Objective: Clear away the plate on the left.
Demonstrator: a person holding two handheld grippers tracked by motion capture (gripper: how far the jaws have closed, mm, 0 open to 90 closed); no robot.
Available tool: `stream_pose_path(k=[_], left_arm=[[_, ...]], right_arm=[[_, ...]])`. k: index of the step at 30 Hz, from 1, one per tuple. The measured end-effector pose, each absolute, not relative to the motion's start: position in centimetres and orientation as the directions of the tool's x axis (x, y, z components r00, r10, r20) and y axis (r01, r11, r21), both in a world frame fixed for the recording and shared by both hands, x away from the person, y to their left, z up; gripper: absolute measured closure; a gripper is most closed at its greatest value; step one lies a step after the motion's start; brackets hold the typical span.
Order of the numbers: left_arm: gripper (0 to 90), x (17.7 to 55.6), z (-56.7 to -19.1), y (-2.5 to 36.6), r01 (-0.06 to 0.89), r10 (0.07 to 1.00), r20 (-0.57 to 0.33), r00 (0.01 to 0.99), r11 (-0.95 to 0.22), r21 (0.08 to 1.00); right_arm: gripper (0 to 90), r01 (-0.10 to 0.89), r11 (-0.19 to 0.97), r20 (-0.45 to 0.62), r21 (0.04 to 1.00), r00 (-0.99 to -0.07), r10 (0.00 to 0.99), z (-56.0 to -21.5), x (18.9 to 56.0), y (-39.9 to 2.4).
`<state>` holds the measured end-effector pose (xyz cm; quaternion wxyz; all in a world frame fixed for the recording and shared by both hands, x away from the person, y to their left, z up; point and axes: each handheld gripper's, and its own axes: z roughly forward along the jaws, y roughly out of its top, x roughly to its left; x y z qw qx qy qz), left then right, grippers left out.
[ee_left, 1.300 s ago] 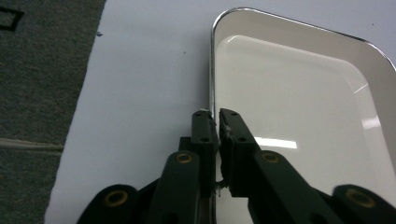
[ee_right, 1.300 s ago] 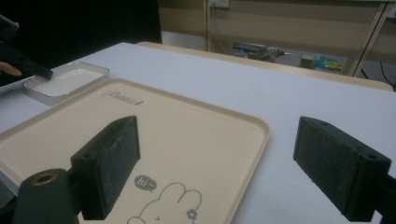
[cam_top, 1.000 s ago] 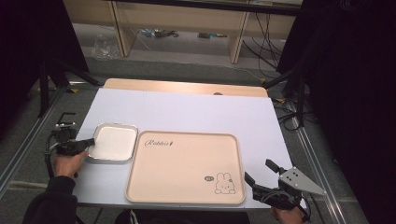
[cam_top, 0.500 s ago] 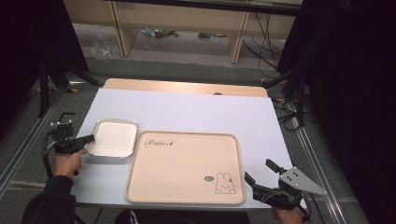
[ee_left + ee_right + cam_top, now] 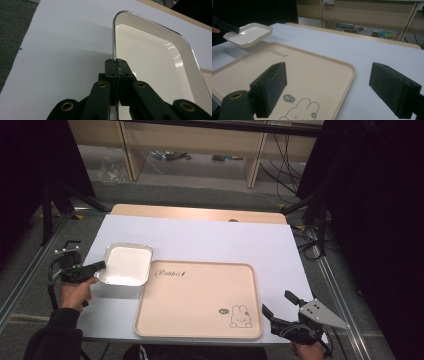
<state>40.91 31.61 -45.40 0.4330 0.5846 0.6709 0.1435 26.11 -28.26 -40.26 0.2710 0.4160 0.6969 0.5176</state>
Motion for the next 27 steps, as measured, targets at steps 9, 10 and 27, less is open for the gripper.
stream_pose_path(k=[9,10,27], left_arm=[[88.3,40.7,-44.6,29.3,0.673,0.899,-0.417,0.136,0.225,0.705],[88.3,40.6,-44.6,29.1,0.670,0.897,-0.417,0.144,0.222,0.708],[88.3,40.3,-44.3,24.2,0.695,0.868,-0.420,0.265,0.130,0.708]], right_arm=[[15.2,0.299,0.137,0.034,0.944,-0.502,0.864,-40.2,26.0,-28.4],[15.2,0.299,0.137,0.034,0.944,-0.502,0.864,-40.2,26.0,-28.4],[15.2,0.298,0.137,0.034,0.945,-0.504,0.863,-40.2,26.1,-28.4]])
